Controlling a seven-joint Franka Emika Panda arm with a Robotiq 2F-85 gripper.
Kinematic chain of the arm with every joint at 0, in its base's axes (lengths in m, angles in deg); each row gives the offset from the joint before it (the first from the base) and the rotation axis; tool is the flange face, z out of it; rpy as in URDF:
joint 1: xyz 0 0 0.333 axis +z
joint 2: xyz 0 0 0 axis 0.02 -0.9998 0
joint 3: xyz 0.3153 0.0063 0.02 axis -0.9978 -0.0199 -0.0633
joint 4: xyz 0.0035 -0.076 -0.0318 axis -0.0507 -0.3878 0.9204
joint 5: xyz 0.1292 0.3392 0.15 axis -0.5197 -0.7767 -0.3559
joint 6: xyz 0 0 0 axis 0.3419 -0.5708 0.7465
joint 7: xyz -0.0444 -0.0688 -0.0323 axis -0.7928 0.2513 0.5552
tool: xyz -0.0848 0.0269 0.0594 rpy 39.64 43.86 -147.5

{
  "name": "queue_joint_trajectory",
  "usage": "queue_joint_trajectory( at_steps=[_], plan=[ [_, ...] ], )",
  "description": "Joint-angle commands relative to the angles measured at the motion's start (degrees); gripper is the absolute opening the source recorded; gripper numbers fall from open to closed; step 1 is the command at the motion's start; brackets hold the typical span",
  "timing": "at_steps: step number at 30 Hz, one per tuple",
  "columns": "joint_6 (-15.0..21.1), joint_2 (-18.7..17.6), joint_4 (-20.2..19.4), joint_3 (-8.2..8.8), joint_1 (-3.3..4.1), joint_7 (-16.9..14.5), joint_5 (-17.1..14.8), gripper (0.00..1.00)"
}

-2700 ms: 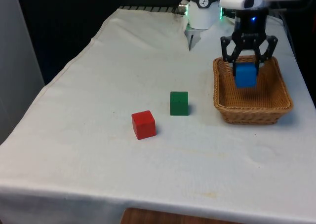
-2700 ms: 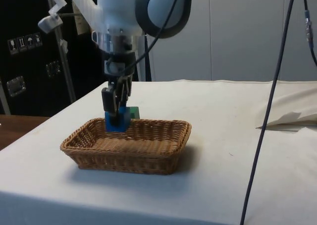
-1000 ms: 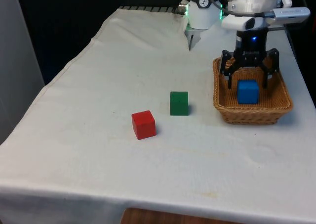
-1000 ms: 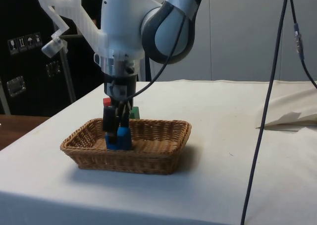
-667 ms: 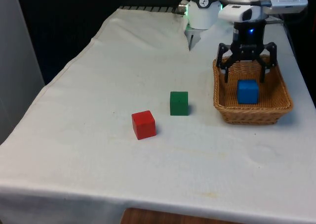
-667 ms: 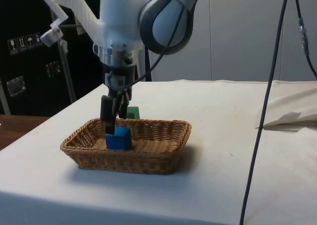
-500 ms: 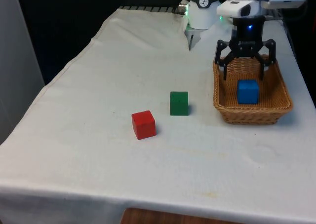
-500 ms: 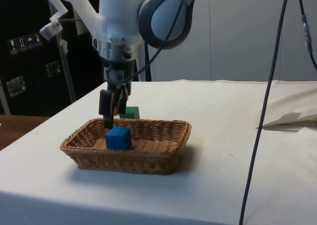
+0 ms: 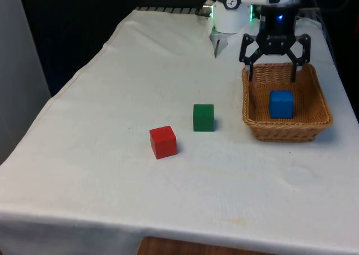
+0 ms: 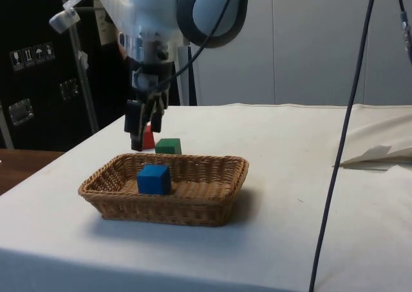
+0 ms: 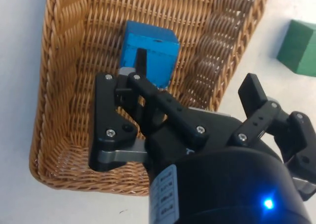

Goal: Pick up the blue cube and place it into the basket.

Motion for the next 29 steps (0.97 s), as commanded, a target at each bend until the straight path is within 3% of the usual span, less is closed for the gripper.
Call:
queue_joint_trajectory(
  at_steps=[1,9,10,11,12,18,19,20,21,29],
  plan=[
    [-0.6,0.2,0.2,-0.63,-0.57,-0.9,-1.2,1.00],
    [-2.5,0.9,1.8,0.00,-1.09,-1.5,-1.4,1.00],
    [-2.1,0.7,1.8,0.74,-0.57,-0.5,0.0,1.00],
    [-2.8,0.9,2.1,0.06,-1.15,-1.7,-1.4,1.00],
    [-3.0,1.0,2.3,0.17,-1.26,-1.7,-1.4,1.00],
    [-4.5,0.8,4.4,0.80,-1.43,-1.8,-1.3,1.00],
    [-4.8,0.7,4.6,0.92,-1.43,-1.8,-1.3,1.00],
    [-4.2,1.1,4.2,1.43,-0.97,-0.8,-0.1,1.00],
    [-5.2,0.6,5.3,1.15,-1.43,-1.8,-1.2,1.00],
    [-5.7,0.3,6.0,1.95,-0.97,-0.9,-0.1,1.00]
  ],
)
